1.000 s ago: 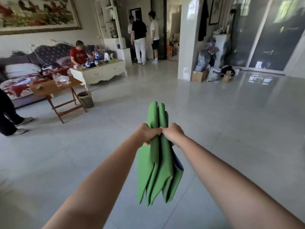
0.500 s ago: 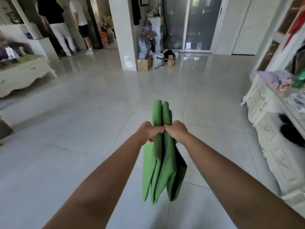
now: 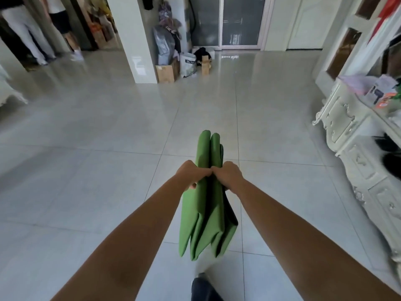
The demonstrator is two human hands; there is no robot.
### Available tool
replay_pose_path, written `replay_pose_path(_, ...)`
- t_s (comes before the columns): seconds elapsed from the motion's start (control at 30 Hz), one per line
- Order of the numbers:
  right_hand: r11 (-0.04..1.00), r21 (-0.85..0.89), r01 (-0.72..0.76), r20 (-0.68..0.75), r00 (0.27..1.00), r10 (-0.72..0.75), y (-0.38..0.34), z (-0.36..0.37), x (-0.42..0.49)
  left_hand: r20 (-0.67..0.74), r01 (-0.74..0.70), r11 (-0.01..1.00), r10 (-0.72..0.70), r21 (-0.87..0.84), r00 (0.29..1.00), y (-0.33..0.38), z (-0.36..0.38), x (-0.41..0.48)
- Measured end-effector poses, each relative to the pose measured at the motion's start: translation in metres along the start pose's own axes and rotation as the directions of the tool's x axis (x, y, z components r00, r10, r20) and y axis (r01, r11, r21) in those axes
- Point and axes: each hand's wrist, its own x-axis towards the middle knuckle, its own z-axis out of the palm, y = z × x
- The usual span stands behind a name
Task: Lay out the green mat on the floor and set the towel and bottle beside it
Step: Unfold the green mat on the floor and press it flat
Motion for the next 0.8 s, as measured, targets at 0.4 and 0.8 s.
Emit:
replay_pose_path(0.4,0.985,-0.115,-0.127,0.033,0.991,0.132,-0.068,0.105,0.163,0.107,0.092,0.994,-0.098,0.06,0.989,-0.038,-0.098,0.18)
replay_pose_path(0.8,0.958,-0.046,-0.282,-0.012,0.959,0.282,0.048,0.287,0.292,0.184,0.119,0.989,-0.134,0.091,0.974,-0.221,-0.057,0.348)
